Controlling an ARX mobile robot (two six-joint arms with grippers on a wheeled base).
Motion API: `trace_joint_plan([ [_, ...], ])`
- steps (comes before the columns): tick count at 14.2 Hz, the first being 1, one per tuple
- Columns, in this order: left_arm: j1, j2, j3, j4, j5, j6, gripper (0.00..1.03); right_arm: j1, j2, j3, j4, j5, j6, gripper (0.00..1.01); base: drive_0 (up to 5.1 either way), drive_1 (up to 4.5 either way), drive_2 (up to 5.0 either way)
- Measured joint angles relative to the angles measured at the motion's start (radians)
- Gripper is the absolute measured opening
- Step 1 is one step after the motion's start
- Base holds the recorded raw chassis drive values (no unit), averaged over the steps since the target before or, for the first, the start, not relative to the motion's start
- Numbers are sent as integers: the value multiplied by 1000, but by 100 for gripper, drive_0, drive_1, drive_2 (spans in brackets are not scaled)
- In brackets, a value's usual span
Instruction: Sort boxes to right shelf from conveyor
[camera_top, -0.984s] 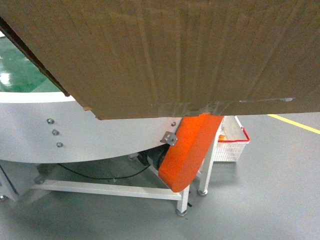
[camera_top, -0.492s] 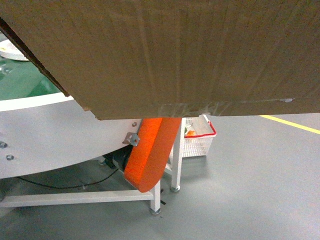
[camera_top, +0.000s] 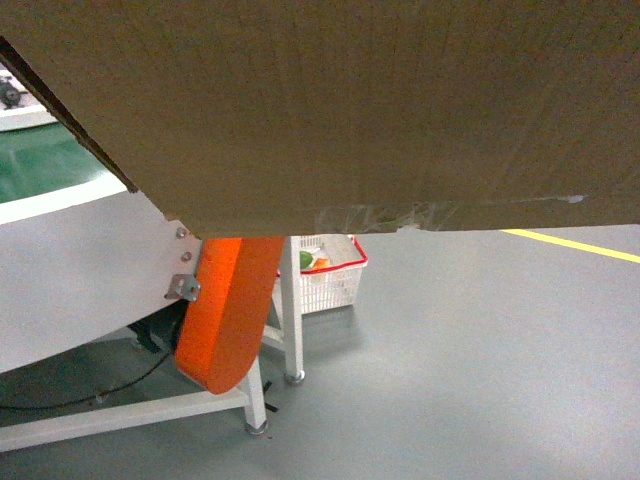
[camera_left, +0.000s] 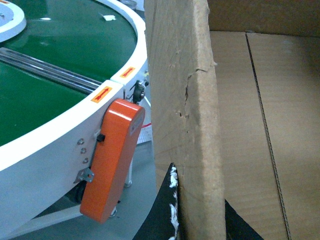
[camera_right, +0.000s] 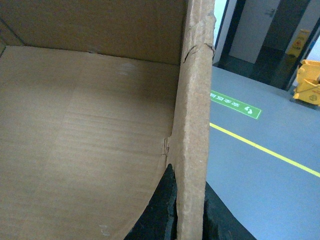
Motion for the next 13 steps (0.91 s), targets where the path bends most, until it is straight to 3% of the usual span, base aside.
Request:
trace_joint_plan([
  [13,0,0,0,0,0,0,3,0,0,0,0,0,0,5,-162,-162,-162],
])
